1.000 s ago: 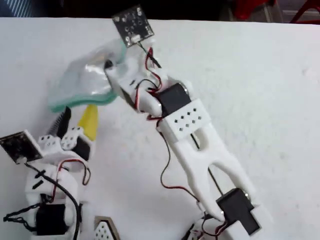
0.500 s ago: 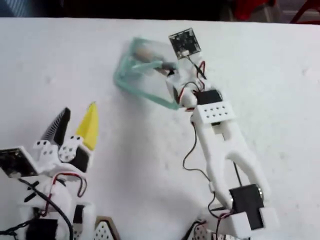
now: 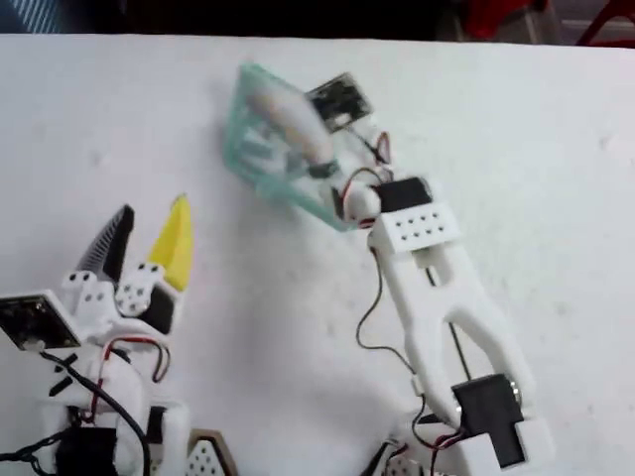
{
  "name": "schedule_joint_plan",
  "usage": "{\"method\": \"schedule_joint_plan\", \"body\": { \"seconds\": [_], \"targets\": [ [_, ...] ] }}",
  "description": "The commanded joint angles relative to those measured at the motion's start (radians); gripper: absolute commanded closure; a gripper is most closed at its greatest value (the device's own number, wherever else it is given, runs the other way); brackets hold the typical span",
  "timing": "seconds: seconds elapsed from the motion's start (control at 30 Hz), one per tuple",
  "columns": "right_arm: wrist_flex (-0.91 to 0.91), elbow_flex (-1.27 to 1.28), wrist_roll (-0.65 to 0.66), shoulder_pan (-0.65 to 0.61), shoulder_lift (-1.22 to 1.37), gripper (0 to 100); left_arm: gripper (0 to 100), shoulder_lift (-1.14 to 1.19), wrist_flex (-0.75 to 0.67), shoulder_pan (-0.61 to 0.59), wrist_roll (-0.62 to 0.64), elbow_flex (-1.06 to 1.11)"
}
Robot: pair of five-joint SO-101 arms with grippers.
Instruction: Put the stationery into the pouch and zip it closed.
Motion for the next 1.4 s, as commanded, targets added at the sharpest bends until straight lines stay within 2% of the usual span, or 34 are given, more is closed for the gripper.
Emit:
{"method": "schedule_joint_plan", "body": {
  "seconds": [0.0, 0.27, 0.43, 0.57, 0.7, 0.8, 0.97, 1.1, 1.2, 1.37],
  "targets": [
    [0.113, -0.069, 0.052, -0.010, -0.022, 98.2, 76, 0.004, -0.040, -0.028, -0.009, -0.005],
    [0.308, -0.115, 0.103, 0.053, -0.047, 98.1, 76, 0.004, -0.040, -0.022, -0.009, -0.002],
    [0.364, -0.176, 0.095, -0.053, -0.125, 98.1, 76, 0.004, -0.040, -0.025, -0.009, -0.002],
    [0.441, -0.285, -0.005, -0.177, -0.171, 98.1, 76, 0.004, -0.038, -0.027, -0.009, -0.002],
    [0.539, -0.448, -0.112, -0.248, -0.166, 98.1, 76, 0.004, -0.034, -0.027, -0.009, -0.002],
    [0.633, -0.557, -0.167, -0.277, -0.131, 98.1, 76, 0.004, -0.034, -0.027, -0.009, -0.002],
    [0.769, -0.736, -0.342, -0.280, -0.084, 98.1, 76, 0.004, -0.034, -0.027, -0.009, -0.002],
    [0.760, -0.770, -0.396, -0.226, -0.065, 98.1, 76, 0.004, -0.034, -0.027, -0.009, -0.002],
    [0.739, -0.727, -0.454, -0.124, -0.027, 98.1, 76, 0.004, -0.034, -0.027, -0.009, -0.002],
    [0.668, -0.624, -0.451, 0.025, 0.091, 98.1, 76, 0.004, -0.034, -0.027, -0.009, 0.000]
  ]
}}
